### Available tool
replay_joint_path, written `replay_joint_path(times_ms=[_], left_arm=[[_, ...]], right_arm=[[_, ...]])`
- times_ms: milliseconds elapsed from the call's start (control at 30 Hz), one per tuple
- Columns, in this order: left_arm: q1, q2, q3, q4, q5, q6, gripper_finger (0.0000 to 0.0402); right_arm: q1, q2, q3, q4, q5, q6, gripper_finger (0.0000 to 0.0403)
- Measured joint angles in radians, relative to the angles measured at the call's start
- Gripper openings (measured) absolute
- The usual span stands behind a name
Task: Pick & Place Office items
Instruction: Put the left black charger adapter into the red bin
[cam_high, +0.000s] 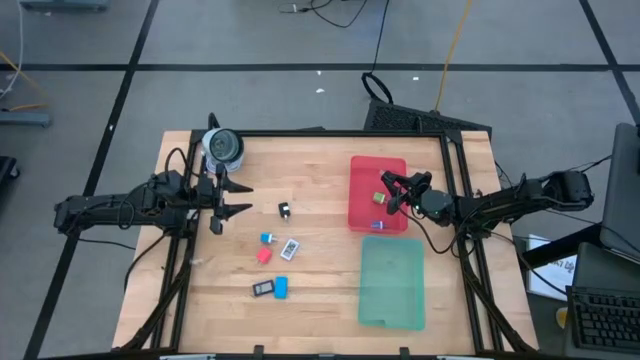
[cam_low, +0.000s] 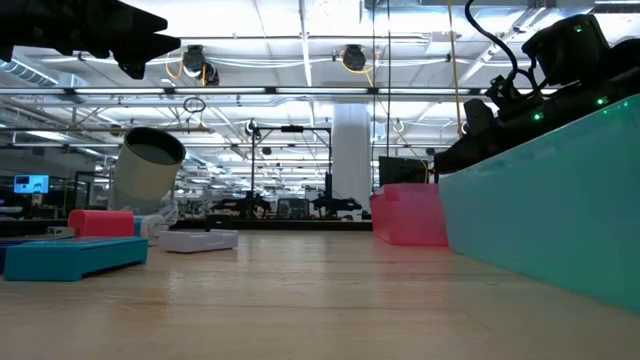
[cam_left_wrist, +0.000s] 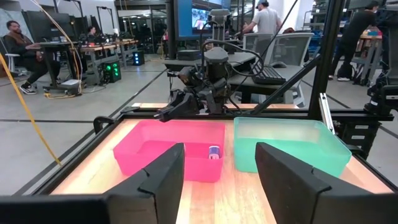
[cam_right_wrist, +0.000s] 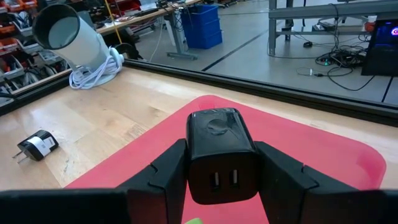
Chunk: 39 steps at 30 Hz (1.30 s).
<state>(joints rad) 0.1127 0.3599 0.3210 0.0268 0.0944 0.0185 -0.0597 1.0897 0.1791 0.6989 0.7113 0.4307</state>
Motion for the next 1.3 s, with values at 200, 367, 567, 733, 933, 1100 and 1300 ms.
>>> replay_joint_path(times_ms=[200,367,567,733,933,1100,1300], left_arm=[[0.000,0.000,0.000,0.000,0.000,0.000,0.0182],[0.000,0.000,0.000,0.000,0.000,0.000,0.0170],[0.000,0.000,0.000,0.000,0.000,0.000,0.0157],[0.000,0.000,0.000,0.000,0.000,0.000,0.0153],[0.000,0.000,0.000,0.000,0.000,0.000,0.0169],[0.000,0.000,0.000,0.000,0.000,0.000,0.0185],[0.000,0.000,0.000,0.000,0.000,0.000,0.0202]], right_arm=[[0.000,0.000,0.000,0.000,0.000,0.000,0.0146],[0.000,0.000,0.000,0.000,0.000,-0.001,0.0146],[0.000,0.000,0.000,0.000,0.000,-0.001,0.0159],[0.000,0.000,0.000,-0.001,0.000,0.001,0.0153],[0.000,0.000,0.000,-0.001,0.000,0.002,0.0160],[0.000,0.000,0.000,-0.001,0.000,0.003,0.0166],[0.000,0.000,0.000,-0.001,0.000,0.001,0.0159]])
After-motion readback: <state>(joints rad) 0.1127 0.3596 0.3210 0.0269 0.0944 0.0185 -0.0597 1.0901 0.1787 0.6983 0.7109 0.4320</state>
